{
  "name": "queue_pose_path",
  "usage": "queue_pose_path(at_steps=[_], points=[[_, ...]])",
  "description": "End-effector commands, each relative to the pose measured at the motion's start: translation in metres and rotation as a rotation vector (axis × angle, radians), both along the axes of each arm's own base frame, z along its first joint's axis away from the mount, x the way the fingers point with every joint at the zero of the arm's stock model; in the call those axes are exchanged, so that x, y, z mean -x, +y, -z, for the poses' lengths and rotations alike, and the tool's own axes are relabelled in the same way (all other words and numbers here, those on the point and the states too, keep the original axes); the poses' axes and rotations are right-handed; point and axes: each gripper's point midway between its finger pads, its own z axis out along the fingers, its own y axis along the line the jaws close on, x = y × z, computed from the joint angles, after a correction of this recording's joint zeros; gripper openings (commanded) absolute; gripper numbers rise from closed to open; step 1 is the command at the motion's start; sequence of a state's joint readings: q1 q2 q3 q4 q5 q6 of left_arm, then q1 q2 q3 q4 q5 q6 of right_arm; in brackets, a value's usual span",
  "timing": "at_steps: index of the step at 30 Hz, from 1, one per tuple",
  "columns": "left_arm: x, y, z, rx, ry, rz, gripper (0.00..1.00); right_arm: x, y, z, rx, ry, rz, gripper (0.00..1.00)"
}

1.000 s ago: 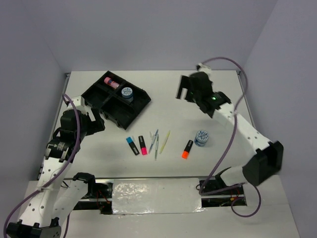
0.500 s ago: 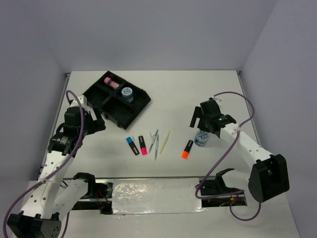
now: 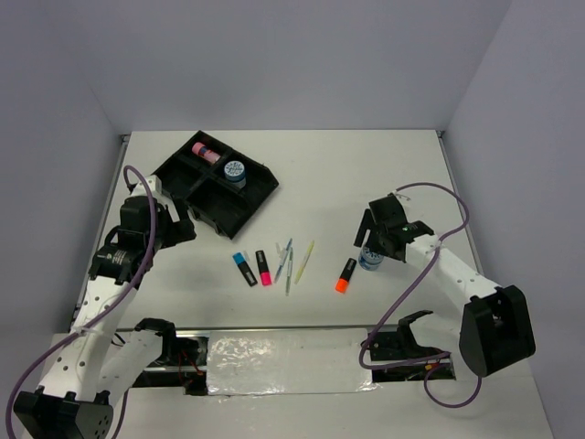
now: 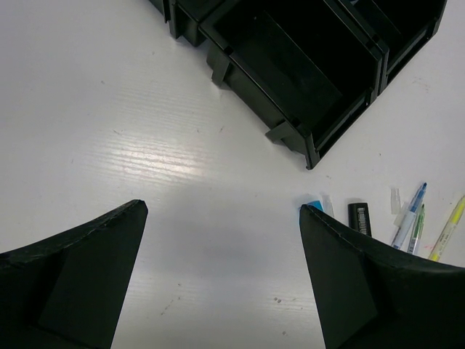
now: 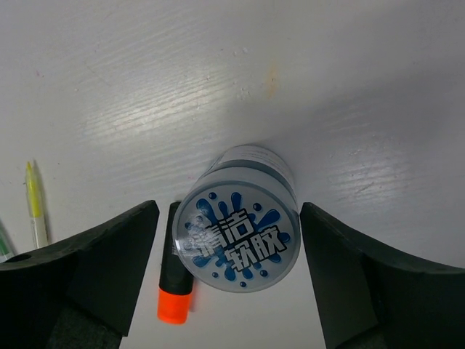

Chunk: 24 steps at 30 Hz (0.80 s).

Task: Sort the stationery into containers
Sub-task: Pick up the stationery from the center of the board.

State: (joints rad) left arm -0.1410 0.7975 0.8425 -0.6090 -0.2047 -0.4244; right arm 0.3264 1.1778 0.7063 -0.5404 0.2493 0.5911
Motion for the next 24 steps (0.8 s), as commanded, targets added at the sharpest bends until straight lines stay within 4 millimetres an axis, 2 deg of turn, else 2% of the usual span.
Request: queue_pose_path(at_steps=[1,3,6,7,9,10,11,14,15,16,18,19,20,21,22,23,24], points=[[-0.006,-0.002,-0.020,0.015,-0.058,0.003,0.99,-0.005,-0.002,-0.004,-0.005,-0.036,0.018,0.84],[-0.006,-0.002,-0.021,0.016,-0.063,0.003,0.99,-0.004,-0.001,-0.002,-0.005,-0.024,0.013,0.82],[-0.006,-0.001,-0.022,0.015,-0.064,0.003,0.99,-0.004,-0.002,-0.007,-0.002,-0.040,0.015,0.66],[-0.006,-0.002,-0.021,0.016,-0.062,0.005,0.99,-0.003,-0.004,-0.009,0.006,-0.041,0.020,0.56],[-0.007,-0.002,-0.021,0.017,-0.064,0.006,0.99,-0.006,-0.007,-0.024,0.012,-0.082,0.027,0.43],[-0.006,-0.002,-0.020,0.016,-0.059,0.008,0.99,-0.009,-0.008,-0.034,0.019,-0.105,0.027,0.17],[-0.007,-0.002,-0.021,0.016,-0.061,0.008,0.99,-0.012,-0.008,-0.044,0.016,-0.133,0.027,0.12],[-0.006,-0.002,-0.021,0.016,-0.062,0.005,0.99,-0.024,-0.009,-0.073,0.027,-0.195,0.024,0.12],[-0.006,-0.002,-0.022,0.016,-0.065,0.005,0.99,-0.034,-0.003,-0.092,0.006,-0.238,0.007,0.12],[-0.006,-0.001,-0.022,0.017,-0.067,0.003,0.99,-0.039,0.001,-0.099,0.002,-0.252,-0.013,0.12],[-0.006,0.000,-0.023,0.013,-0.073,-0.006,0.99,-0.056,0.021,-0.115,-0.030,-0.290,-0.066,0.12],[-0.005,0.001,-0.024,0.014,-0.075,-0.011,0.99,-0.067,0.039,-0.133,-0.073,-0.335,-0.115,0.12],[-0.004,0.002,-0.025,0.014,-0.078,-0.015,0.99,-0.075,0.061,-0.130,-0.102,-0.327,-0.173,0.12],[-0.003,0.003,-0.027,0.012,-0.085,-0.024,0.99,-0.092,0.091,-0.138,-0.187,-0.356,-0.242,0.12],[-0.003,0.004,-0.027,0.012,-0.087,-0.027,0.99,-0.099,0.101,-0.155,-0.217,-0.414,-0.251,0.12],[-0.003,0.004,-0.028,0.011,-0.092,-0.030,0.99,-0.109,0.122,-0.144,-0.255,-0.386,-0.287,0.12],[-0.002,0.005,-0.029,0.012,-0.098,-0.032,0.99,-0.120,0.148,-0.167,-0.304,-0.446,-0.312,0.12]])
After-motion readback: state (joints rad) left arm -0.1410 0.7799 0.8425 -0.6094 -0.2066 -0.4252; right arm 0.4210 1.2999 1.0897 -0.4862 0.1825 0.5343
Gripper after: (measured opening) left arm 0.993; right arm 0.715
